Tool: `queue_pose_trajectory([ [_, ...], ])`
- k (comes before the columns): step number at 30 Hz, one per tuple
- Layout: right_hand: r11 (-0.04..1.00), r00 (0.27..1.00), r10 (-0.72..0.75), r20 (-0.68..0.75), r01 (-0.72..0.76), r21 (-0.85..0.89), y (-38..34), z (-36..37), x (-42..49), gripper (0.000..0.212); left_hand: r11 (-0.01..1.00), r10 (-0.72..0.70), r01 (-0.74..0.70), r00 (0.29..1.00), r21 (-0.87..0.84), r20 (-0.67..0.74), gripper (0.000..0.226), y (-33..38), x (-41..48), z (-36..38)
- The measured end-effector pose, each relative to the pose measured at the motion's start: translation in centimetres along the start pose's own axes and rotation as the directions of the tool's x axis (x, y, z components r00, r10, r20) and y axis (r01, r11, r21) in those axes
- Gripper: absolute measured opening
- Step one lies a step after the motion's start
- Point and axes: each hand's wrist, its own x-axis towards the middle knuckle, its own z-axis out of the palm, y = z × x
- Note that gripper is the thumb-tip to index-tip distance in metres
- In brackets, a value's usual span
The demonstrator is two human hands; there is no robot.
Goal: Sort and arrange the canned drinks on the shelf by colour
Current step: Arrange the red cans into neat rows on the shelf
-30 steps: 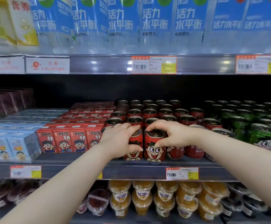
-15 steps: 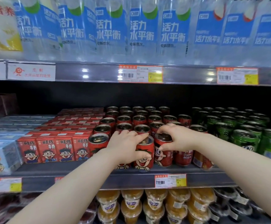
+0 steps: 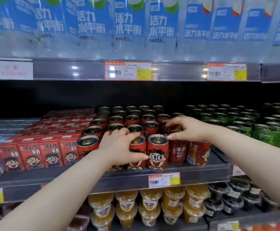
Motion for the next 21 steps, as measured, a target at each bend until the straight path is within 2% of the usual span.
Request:
queue_pose_trajectory([
  [2, 0.991, 0.998, 0.049, 0.029, -0.045, -0.124, 0.8, 0.0, -0.1, 0.061, 1.000, -0.014, 0.013, 0.999, -0.027, -0.046, 0.092, 0.9, 0.3, -0.4],
  [4, 0.977, 0.997, 0.056, 0.051, -0.044, -0.209, 1.4, 0.3, 0.1, 0.066, 0.998, 0.036, -0.042, 0.992, -0.048, -0.118, 0.090, 2.5, 0.9, -0.6],
  [7, 0.949, 0.998, 0.027, 0.060, -0.006, -0.315, 1.9, 0.5, 0.4, 0.070, 0.984, 0.131, -0.142, 0.986, -0.111, -0.101, 0.086, 4.7, 1.8, -0.6],
  [9, 0.961, 0.996, 0.009, 0.090, 0.016, -0.275, 2.4, 0.2, 0.5, 0.069, 0.983, 0.155, -0.158, 0.987, -0.089, -0.038, 0.082, 5.3, 2.4, -0.2],
  [12, 0.992, 0.976, -0.053, 0.213, 0.076, -0.103, 2.8, -0.5, 0.4, 0.066, 0.989, 0.149, -0.149, 0.989, 0.010, 0.018, 0.077, 5.3, 2.8, 0.6],
  [14, 0.990, 0.944, -0.098, 0.316, 0.126, -0.070, 2.9, -1.2, 0.4, 0.067, 0.991, 0.132, -0.132, 0.991, 0.009, 0.029, 0.077, 5.3, 2.8, 0.6],
  [16, 0.987, 0.925, -0.120, 0.361, 0.149, -0.052, 3.1, -1.8, 0.2, 0.067, 0.993, 0.119, -0.119, 0.992, 0.001, 0.045, 0.077, 5.4, 2.8, 0.4],
  [18, 0.987, 0.941, -0.102, 0.323, 0.136, -0.084, 3.0, -1.8, 0.1, 0.069, 0.994, 0.113, -0.113, 0.992, -0.002, 0.056, 0.077, 5.6, 2.9, 0.3],
  [21, 0.963, 0.972, -0.078, 0.223, 0.132, -0.236, 2.5, -1.2, 0.2, 0.077, 0.994, 0.106, -0.106, 0.992, -0.007, 0.069, 0.077, 5.7, 2.8, 0.2],
])
